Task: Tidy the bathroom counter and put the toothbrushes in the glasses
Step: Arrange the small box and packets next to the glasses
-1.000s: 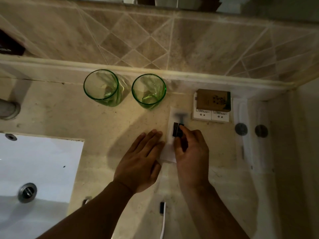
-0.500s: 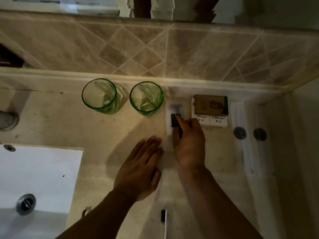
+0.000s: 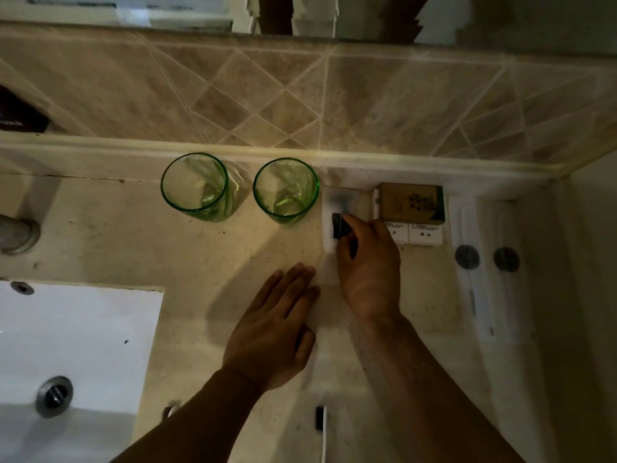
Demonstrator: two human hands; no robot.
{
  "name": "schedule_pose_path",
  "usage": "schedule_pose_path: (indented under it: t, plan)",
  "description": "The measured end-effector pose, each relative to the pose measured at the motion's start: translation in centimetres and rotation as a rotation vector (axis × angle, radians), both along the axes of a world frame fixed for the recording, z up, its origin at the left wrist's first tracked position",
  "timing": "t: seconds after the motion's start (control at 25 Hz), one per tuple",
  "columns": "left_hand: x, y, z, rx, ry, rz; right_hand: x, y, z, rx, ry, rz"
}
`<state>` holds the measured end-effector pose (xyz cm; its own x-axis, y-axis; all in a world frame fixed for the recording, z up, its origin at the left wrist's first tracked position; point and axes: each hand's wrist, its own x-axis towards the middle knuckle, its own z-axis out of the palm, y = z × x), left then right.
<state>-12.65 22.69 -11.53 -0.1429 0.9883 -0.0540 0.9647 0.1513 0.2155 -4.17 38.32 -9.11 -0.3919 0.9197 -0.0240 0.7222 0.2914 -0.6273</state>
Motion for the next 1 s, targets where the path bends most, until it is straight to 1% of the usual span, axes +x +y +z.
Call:
schedule_pose_path:
  t: [0.28, 0.4, 0.48, 0.56, 0.68, 0.76, 0.84, 0.92, 1.0]
  plan:
    - [0.1, 0.1, 0.0, 0.014, -0.012, 0.001, 2.3, -2.8, 0.3, 0.019, 0.112, -0.028]
    - [0.1, 0.0, 0.1, 0.013, -0.044, 0.0, 4.9, -6.5, 1.2, -0.126, 0.102, -0.088]
    - [0.2, -0.2, 0.2, 0.023, -0.064, 0.011, 7.1, -10.0, 1.7, -0.165, 0.099, -0.091]
    - [0.2, -0.2, 0.2, 0.025, -0.085, 0.01, 9.5, -13.5, 2.1, -0.206, 0.043, -0.09]
    - [0.1, -0.4, 0.2, 0.063, -0.142, 0.019, 12.4, -17.9, 2.7, -0.335, -0.119, -0.122]
    - [-0.1, -0.6, 0.3, 0.071, -0.22, 0.045, 13.5, -20.3, 3.4, -0.418, -0.231, -0.111]
    - [-0.2, -0.6, 0.6, 0.06, -0.319, 0.066, 13.7, -22.0, 3.8, -0.478, -0.303, -0.096]
    - [0.1, -1.6, 1.1, 0.066, -0.445, 0.115, 13.5, -23.1, 4.1, -0.475, -0.339, -0.091]
    - [1.1, -4.6, 1.4, 0.098, -0.552, 0.229, 13.1, -23.6, 4.1, -0.435, -0.366, -0.085]
